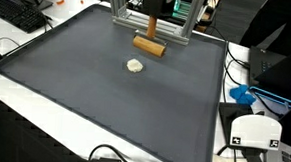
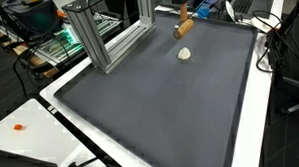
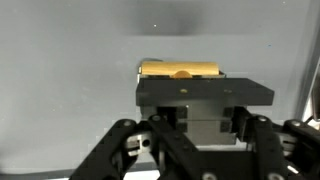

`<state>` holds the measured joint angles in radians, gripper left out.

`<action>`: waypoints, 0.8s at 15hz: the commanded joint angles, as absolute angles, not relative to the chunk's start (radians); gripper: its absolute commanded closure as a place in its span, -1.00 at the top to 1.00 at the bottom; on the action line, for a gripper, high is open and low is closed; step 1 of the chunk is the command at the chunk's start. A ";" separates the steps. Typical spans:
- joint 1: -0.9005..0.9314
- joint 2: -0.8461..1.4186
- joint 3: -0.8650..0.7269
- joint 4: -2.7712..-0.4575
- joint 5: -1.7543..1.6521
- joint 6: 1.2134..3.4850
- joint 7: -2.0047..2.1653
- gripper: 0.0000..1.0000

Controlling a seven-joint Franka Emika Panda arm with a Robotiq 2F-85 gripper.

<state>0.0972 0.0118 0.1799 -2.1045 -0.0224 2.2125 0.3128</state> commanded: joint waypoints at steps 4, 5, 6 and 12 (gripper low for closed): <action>0.113 0.087 0.138 -2.076 -0.067 2.252 0.409 -0.29; 0.114 0.096 0.133 -2.074 -0.078 2.259 0.426 -0.29; 0.115 0.105 0.128 -2.070 -0.082 2.259 0.433 -0.29; 0.126 0.152 0.109 -2.047 -0.102 2.259 0.484 -0.29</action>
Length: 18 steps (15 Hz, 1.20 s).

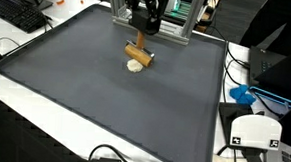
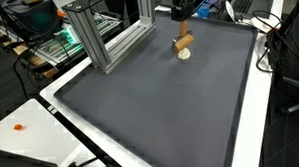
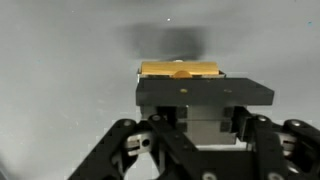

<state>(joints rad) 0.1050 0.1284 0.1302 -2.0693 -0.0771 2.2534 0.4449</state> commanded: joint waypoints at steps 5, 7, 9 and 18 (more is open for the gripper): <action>0.135 0.183 0.093 -2.035 -0.111 2.276 0.508 -0.29; 0.138 0.189 0.086 -2.031 -0.117 2.286 0.520 -0.29; 0.140 0.196 0.080 -2.029 -0.127 2.302 0.534 -0.29; 0.146 0.220 0.051 -2.038 -0.145 2.368 0.602 -0.29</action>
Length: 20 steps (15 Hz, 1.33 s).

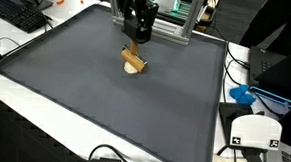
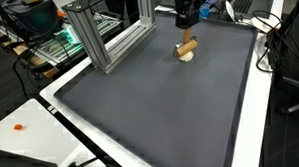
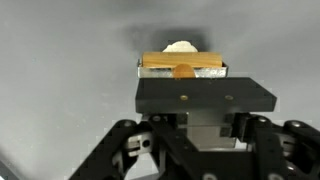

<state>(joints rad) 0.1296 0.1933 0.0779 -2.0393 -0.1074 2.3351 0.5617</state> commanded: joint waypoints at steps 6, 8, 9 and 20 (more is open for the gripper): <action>0.148 0.227 0.040 -2.045 -0.146 2.400 0.633 -0.29; 0.149 0.231 0.035 -2.048 -0.147 2.413 0.645 -0.29; 0.149 0.233 0.033 -2.049 -0.148 2.415 0.650 -0.29; 0.147 0.223 0.049 -2.049 -0.093 2.334 0.576 -0.29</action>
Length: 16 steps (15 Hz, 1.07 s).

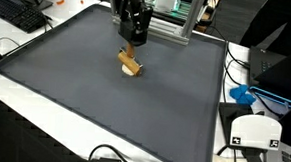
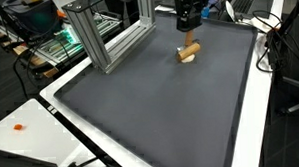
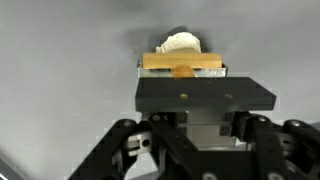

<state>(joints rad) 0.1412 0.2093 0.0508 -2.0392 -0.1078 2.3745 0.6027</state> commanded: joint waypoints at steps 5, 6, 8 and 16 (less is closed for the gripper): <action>0.148 0.218 0.055 -2.048 -0.078 2.291 0.547 -0.29; 0.148 0.216 0.056 -2.047 -0.076 2.283 0.541 -0.29; 0.149 0.214 0.057 -2.044 -0.075 2.277 0.537 -0.29; 0.147 0.204 0.058 -2.030 -0.063 2.227 0.534 -0.29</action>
<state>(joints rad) 0.1495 0.2061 0.0613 -2.0232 -0.0864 2.2757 0.5597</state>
